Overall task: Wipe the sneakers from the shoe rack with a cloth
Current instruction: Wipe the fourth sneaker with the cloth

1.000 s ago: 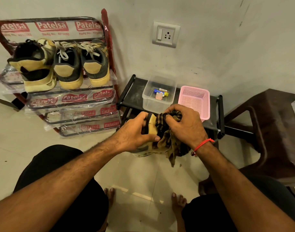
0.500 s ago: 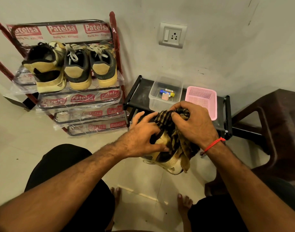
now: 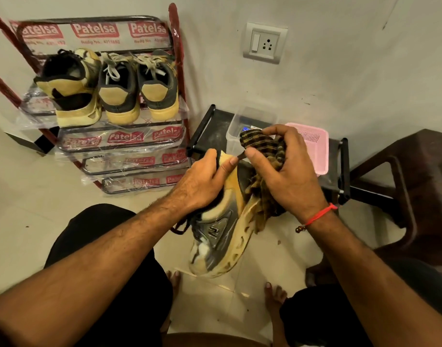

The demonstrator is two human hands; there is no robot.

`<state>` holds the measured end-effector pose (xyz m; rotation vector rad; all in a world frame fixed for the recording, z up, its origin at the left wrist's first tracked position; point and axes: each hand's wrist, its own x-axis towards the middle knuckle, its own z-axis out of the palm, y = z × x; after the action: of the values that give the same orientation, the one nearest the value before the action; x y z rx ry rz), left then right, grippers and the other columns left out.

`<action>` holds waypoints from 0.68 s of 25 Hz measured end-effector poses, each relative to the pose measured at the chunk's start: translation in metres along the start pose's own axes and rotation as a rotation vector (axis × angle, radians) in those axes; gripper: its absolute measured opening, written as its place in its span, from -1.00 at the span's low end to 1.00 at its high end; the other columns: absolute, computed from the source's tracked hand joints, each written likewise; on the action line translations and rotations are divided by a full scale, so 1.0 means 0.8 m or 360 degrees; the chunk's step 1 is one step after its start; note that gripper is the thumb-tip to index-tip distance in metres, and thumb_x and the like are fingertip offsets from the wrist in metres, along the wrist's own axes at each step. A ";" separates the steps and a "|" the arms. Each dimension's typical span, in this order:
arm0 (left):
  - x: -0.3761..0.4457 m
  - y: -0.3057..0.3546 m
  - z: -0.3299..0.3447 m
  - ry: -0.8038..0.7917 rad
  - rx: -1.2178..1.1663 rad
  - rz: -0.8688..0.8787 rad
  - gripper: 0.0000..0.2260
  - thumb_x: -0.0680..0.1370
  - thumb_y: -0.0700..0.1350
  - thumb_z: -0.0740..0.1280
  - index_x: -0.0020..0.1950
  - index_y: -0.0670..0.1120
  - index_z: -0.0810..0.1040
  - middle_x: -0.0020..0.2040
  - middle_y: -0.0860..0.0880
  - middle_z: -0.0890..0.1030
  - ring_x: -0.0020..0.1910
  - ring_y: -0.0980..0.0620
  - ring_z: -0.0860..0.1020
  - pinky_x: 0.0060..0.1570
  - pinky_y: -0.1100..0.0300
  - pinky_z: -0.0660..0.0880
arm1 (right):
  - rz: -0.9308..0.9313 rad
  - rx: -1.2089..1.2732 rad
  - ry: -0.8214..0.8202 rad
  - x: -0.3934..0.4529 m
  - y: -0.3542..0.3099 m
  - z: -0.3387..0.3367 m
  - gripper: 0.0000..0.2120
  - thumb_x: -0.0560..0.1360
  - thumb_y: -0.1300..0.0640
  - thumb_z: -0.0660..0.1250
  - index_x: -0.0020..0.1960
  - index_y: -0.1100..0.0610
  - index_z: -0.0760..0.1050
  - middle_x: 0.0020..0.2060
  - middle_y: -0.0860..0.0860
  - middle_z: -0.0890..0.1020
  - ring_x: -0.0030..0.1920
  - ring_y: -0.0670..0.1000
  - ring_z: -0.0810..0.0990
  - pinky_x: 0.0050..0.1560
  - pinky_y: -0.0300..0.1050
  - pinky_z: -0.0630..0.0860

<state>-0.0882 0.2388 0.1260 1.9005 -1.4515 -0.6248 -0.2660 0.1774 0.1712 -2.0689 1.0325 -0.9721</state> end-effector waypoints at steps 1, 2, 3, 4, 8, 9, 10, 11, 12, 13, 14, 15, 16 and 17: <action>-0.001 0.001 0.002 -0.0040 -0.0027 -0.0037 -0.48 0.53 0.37 0.09 0.05 -0.09 0.38 -0.19 0.01 0.51 -0.25 0.02 0.51 -0.30 0.06 0.44 | -0.0088 -0.0155 -0.0086 -0.002 0.004 0.006 -0.49 0.48 -0.20 0.36 0.34 -0.03 0.36 0.20 0.01 0.43 0.20 -0.09 0.42 0.22 -0.19 0.45; -0.001 0.002 0.004 -0.0057 -0.0045 -0.0057 -0.52 0.55 0.34 0.12 0.08 -0.09 0.36 -0.18 0.04 0.48 -0.25 0.06 0.48 -0.32 0.11 0.40 | -0.0163 -0.0321 -0.0183 -0.004 0.008 0.010 -0.43 0.47 -0.24 0.33 0.39 -0.05 0.32 0.23 0.00 0.38 0.24 -0.06 0.36 0.24 -0.13 0.40; 0.001 0.002 0.005 -0.0042 -0.0066 -0.0072 -0.57 0.59 0.29 0.17 0.10 -0.09 0.34 -0.18 0.06 0.45 -0.25 0.09 0.46 -0.31 0.13 0.38 | -0.0210 -0.0476 -0.0288 -0.005 0.012 0.012 -0.39 0.46 -0.26 0.30 0.43 -0.08 0.27 0.27 -0.01 0.34 0.26 -0.03 0.32 0.25 -0.05 0.37; 0.003 0.002 0.004 -0.0002 -0.0087 -0.0080 -0.61 0.61 0.24 0.21 0.12 -0.08 0.33 -0.17 0.08 0.44 -0.22 0.08 0.47 -0.29 0.12 0.39 | -0.0243 -0.0606 -0.0380 -0.006 0.015 0.013 -0.37 0.46 -0.26 0.26 0.46 -0.10 0.23 0.31 -0.02 0.31 0.29 0.01 0.30 0.26 0.01 0.34; 0.009 0.000 -0.002 0.0300 -0.0042 -0.0057 -0.66 0.66 0.16 0.19 0.15 -0.11 0.35 -0.20 0.05 0.47 -0.22 0.01 0.50 -0.26 0.06 0.45 | -0.0349 -0.0748 -0.0421 -0.015 0.031 0.025 -0.39 0.52 -0.04 0.30 0.53 0.03 0.24 0.44 0.05 0.24 0.37 0.14 0.25 0.37 0.13 0.33; 0.009 -0.002 -0.003 0.0403 -0.0046 -0.0088 -0.67 0.67 0.16 0.18 0.15 -0.11 0.35 -0.21 0.05 0.46 -0.22 -0.01 0.51 -0.24 0.06 0.45 | -0.0378 -0.0655 -0.0360 -0.019 0.031 0.032 -0.45 0.53 0.09 0.33 0.49 0.10 0.31 0.41 0.10 0.29 0.35 0.14 0.31 0.36 0.14 0.37; 0.009 -0.004 -0.004 0.0502 -0.0078 -0.0153 -0.67 0.68 0.16 0.16 0.15 -0.11 0.35 -0.19 0.05 0.47 -0.18 -0.03 0.52 -0.20 0.04 0.47 | -0.0396 -0.0556 -0.0309 -0.025 0.028 0.041 -0.52 0.53 0.20 0.34 0.43 0.17 0.38 0.36 0.13 0.35 0.30 0.13 0.37 0.33 0.13 0.43; 0.011 -0.007 -0.007 0.0588 -0.0143 -0.0259 -0.67 0.68 0.16 0.15 0.17 -0.12 0.35 -0.15 0.04 0.48 -0.12 -0.06 0.53 -0.14 0.02 0.49 | -0.0403 -0.0480 -0.0307 -0.033 0.022 0.048 -0.59 0.53 0.24 0.34 0.37 0.20 0.43 0.30 0.13 0.40 0.25 0.09 0.43 0.28 0.09 0.49; 0.014 -0.011 -0.011 0.0660 -0.0232 -0.0394 -0.65 0.69 0.16 0.13 0.21 -0.13 0.35 -0.11 0.02 0.49 -0.06 -0.08 0.53 -0.09 0.01 0.49 | -0.0430 -0.0428 -0.0356 -0.042 0.015 0.053 -0.65 0.53 0.22 0.34 0.31 0.20 0.48 0.24 0.11 0.43 0.19 0.06 0.48 0.21 0.04 0.55; 0.017 -0.014 -0.018 0.0714 -0.0314 -0.0537 -0.62 0.69 0.17 0.12 0.24 -0.14 0.36 -0.08 0.00 0.49 -0.02 -0.09 0.52 -0.06 0.02 0.46 | -0.0498 -0.0394 -0.0444 -0.050 0.008 0.057 -0.71 0.54 0.18 0.33 0.25 0.19 0.52 0.20 0.08 0.46 0.13 0.03 0.51 0.14 -0.01 0.59; 0.019 -0.018 -0.024 0.0747 -0.0358 -0.0653 -0.60 0.69 0.17 0.12 0.27 -0.15 0.36 -0.06 0.00 0.49 -0.01 -0.08 0.51 -0.06 0.04 0.43 | -0.0593 -0.0374 -0.0537 -0.057 0.003 0.058 -0.75 0.54 0.14 0.30 0.19 0.17 0.55 0.16 0.07 0.49 0.10 0.02 0.53 0.09 -0.03 0.61; 0.021 -0.022 -0.028 0.0751 -0.0358 -0.0715 -0.59 0.69 0.18 0.12 0.29 -0.15 0.36 -0.05 -0.02 0.49 -0.01 -0.08 0.50 -0.07 0.06 0.40 | -0.0690 -0.0379 -0.0604 -0.062 0.000 0.059 -0.75 0.55 0.10 0.27 0.15 0.16 0.58 0.13 0.06 0.52 0.10 0.02 0.54 0.08 -0.04 0.61; 0.020 -0.022 -0.030 0.0730 -0.0328 -0.0708 -0.60 0.69 0.17 0.12 0.28 -0.15 0.36 -0.03 -0.03 0.50 0.00 -0.08 0.51 -0.07 0.06 0.40 | -0.0775 -0.0407 -0.0621 -0.063 -0.001 0.059 -0.74 0.55 0.09 0.24 0.14 0.16 0.59 0.12 0.07 0.54 0.11 0.04 0.55 0.09 -0.03 0.61; 0.018 -0.021 -0.029 0.0679 -0.0287 -0.0631 -0.62 0.69 0.17 0.14 0.26 -0.14 0.36 -0.03 -0.03 0.50 0.00 -0.08 0.52 -0.08 0.06 0.41 | -0.0835 -0.0444 -0.0566 -0.058 0.000 0.058 -0.75 0.55 0.10 0.24 0.13 0.17 0.59 0.12 0.08 0.55 0.12 0.05 0.55 0.11 -0.03 0.61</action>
<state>-0.0567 0.2329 0.1293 2.0338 -0.7354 -0.4667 -0.2478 0.2260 0.1312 -2.7000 0.4642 -0.6756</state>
